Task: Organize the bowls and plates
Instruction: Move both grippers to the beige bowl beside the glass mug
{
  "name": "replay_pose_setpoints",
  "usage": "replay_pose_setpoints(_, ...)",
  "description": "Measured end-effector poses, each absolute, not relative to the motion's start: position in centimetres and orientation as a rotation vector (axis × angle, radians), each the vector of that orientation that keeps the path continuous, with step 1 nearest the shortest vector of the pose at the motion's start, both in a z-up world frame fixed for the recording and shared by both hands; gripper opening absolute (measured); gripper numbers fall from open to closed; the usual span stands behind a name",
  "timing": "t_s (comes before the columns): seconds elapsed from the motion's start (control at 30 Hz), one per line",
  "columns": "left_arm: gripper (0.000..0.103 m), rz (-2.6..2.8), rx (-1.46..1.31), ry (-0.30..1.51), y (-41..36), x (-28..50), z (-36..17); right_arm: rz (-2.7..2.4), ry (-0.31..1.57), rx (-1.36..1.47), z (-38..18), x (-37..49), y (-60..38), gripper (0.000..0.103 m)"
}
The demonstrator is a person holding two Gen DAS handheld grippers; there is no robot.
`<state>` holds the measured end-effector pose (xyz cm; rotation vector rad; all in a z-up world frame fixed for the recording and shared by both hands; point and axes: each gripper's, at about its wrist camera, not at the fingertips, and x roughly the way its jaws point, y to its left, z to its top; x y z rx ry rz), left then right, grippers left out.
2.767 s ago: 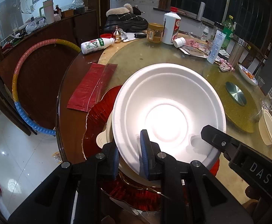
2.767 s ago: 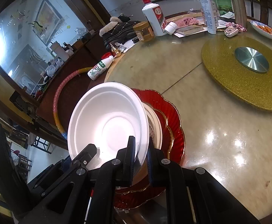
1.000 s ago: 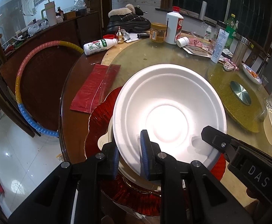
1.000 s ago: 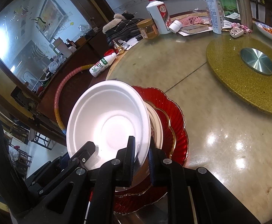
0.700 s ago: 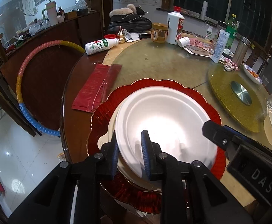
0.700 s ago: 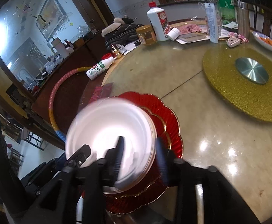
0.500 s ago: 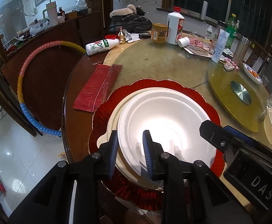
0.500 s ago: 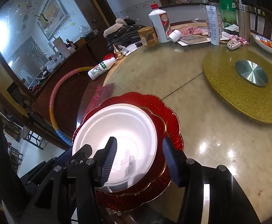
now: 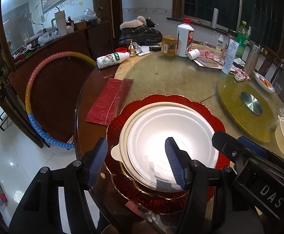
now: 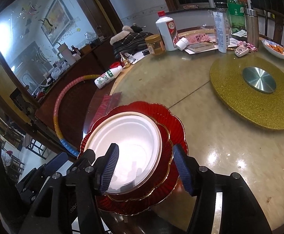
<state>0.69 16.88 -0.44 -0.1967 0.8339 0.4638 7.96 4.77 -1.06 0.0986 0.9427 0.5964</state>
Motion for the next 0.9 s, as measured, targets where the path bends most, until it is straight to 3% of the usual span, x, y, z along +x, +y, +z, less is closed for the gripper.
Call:
replay_pose_setpoints(0.2, 0.060, 0.459, -0.197, 0.811, 16.3, 0.6, 0.2, 0.548, 0.883, 0.095, -0.2, 7.6, 2.8, 0.076)
replay_pose_setpoints(0.37, 0.061, 0.437, -0.201, 0.777, 15.0, 0.8, 1.2, 0.483, 0.859, 0.081, 0.2, 8.0, 0.4, 0.078)
replay_pose_setpoints(0.67, 0.078, 0.378, -0.172, 0.728, 10.9, 2.5, 2.5, 0.350, 0.820, 0.067, 0.0, 9.0, -5.5, 0.088)
replay_pose_setpoints(0.9, 0.079, 0.277, -0.136, 0.783, 6.1, 5.5, 1.0, 0.201, 0.793, 0.070, -0.5, 9.8, -12.1, 0.101)
